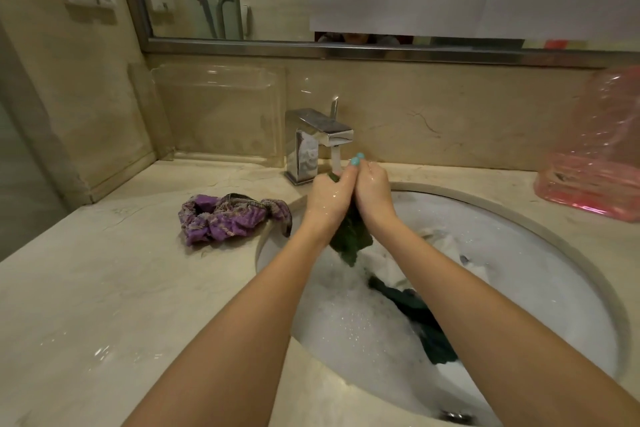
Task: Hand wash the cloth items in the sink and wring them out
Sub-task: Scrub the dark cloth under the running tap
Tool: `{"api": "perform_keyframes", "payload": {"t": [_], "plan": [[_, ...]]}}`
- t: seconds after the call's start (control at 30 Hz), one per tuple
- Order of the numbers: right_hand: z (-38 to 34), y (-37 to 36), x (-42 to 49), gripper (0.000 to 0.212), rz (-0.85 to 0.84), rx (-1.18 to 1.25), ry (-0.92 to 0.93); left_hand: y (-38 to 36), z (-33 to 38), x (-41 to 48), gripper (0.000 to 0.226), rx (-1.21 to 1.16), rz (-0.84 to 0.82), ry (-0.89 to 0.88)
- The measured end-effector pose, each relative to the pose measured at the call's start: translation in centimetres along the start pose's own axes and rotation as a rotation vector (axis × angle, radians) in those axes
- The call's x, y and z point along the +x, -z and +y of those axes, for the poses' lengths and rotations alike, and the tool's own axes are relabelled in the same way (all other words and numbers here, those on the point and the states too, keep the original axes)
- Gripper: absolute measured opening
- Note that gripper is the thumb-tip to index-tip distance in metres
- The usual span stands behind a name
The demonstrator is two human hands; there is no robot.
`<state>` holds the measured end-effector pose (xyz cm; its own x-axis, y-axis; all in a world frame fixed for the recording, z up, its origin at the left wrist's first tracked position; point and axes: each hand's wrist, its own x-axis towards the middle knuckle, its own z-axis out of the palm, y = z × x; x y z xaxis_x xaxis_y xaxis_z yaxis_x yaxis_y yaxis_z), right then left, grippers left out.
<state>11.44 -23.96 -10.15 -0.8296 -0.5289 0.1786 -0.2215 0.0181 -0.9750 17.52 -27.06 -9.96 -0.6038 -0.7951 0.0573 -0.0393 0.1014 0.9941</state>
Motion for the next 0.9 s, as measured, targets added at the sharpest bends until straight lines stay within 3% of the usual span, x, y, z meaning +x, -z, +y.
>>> {"api": "perform_keyframes", "payload": {"t": [0.1, 0.2, 0.3, 0.43, 0.53, 0.6, 0.73, 0.8, 0.9], "plan": [[0.3, 0.1, -1.3, 0.038, -0.053, -0.181, 0.128, 0.7, 0.1, 0.0, 0.028, -0.193, 0.053, 0.101], [0.6, 0.5, -1.5, 0.042, -0.153, -0.093, 0.091, 1.0, -0.2, 0.1, 0.02, -0.417, 0.071, 0.181], [1.0, 0.9, -1.4, 0.043, -0.258, 0.139, -0.109, 0.9, 0.0, 0.0, 0.025, -0.606, 0.058, 0.219], [3.0, 1.3, -1.4, 0.071, -0.494, 0.415, -0.548, 0.7, -0.2, 0.1, 0.023, -0.704, 0.091, 0.243], [3.8, 1.9, -1.7, 0.073, -0.607, 0.422, -0.594, 1.6, -0.6, 0.8, 0.026, -0.779, 0.155, 0.222], [3.2, 1.8, -1.8, 0.062, -0.481, 0.441, -0.529, 2.3, -0.9, 1.3, 0.016, -0.631, 0.155, 0.135], [1.9, 1.4, -1.2, 0.039, -0.226, 0.578, -0.459, 1.8, -1.3, 1.0, 0.031, -0.231, 0.036, 0.062], [1.2, 1.3, -1.5, 0.036, -0.195, 0.491, -0.404, 1.0, -1.5, 1.0, 0.031, -0.071, 0.022, -0.019], [0.7, 0.1, -2.5, 0.023, -0.117, 0.329, -0.218, 0.9, -1.4, 1.5, 0.022, 0.045, 0.135, -0.116]]}}
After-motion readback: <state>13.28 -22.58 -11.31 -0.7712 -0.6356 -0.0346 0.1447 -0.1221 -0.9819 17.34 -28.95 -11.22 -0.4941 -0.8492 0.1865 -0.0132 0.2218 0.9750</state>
